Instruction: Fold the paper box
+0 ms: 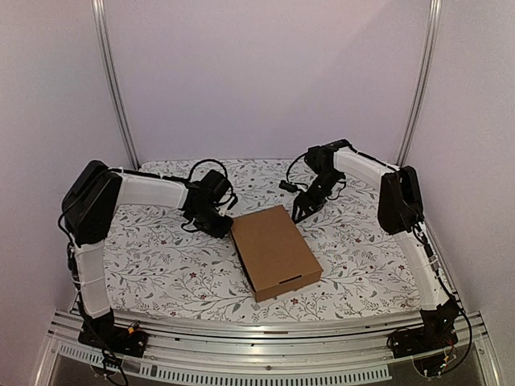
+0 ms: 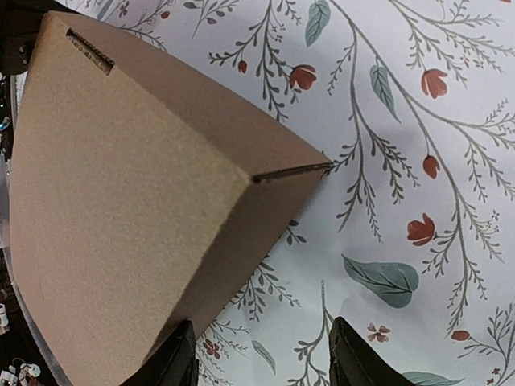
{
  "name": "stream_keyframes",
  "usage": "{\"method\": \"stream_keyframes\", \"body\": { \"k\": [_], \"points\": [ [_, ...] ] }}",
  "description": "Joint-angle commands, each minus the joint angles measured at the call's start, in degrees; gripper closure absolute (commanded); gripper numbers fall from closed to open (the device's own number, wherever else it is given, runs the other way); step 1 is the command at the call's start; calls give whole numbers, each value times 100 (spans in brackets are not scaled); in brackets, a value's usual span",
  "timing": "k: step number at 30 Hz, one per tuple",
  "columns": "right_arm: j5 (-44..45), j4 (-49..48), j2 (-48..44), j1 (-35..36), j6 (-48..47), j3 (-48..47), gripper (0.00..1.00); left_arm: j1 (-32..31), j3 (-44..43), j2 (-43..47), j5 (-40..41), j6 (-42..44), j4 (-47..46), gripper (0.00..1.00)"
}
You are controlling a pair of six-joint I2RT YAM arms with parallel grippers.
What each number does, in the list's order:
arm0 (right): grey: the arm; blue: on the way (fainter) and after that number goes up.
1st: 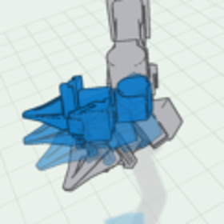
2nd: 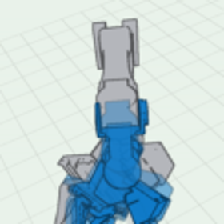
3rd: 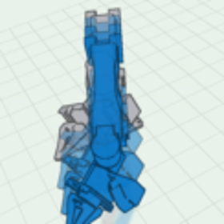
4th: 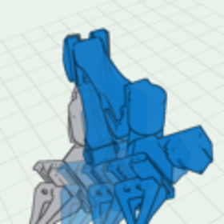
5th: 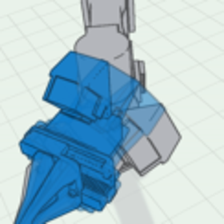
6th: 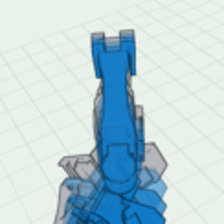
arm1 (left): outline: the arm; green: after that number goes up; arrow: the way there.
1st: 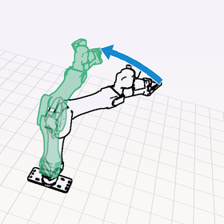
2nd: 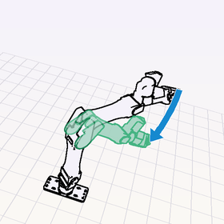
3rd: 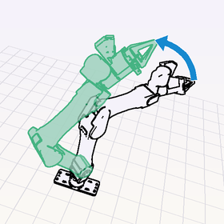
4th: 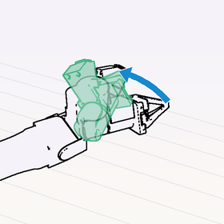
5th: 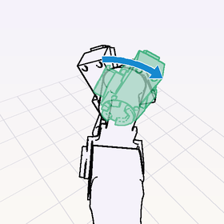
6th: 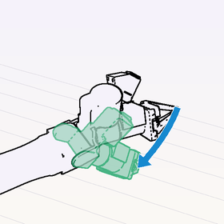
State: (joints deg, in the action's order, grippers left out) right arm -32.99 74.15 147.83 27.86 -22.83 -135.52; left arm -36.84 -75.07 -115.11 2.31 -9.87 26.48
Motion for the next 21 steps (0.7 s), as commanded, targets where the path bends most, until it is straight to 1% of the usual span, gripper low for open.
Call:
{"method": "stream_keyframes", "body": {
  "k": [1, 7, 10, 13, 17, 21],
  "points": [
    [-429, -132, 241, 510, -125, -104, 45, -157, -489, -248, -782, 384, -364, 100],
    [-555, -89, 273, 611, -214, -203, 45, -157, -840, -438, -1223, 683, -397, 100],
    [-576, -63, 249, 707, -299, -246, 46, -172, -1017, -668, -1562, 609, -421, 100],
    [-490, -101, 212, 721, -289, -249, 46, -175, -1006, -761, -1676, 504, -570, 100],
    [-237, -82, 134, 639, -209, -177, 46, -158, -828, -466, -1395, 477, -641, 100],
    [-146, -93, -139, 314, -18, 139, 46, -56, -652, 130, -815, 597, -238, 100]
  ]
}}
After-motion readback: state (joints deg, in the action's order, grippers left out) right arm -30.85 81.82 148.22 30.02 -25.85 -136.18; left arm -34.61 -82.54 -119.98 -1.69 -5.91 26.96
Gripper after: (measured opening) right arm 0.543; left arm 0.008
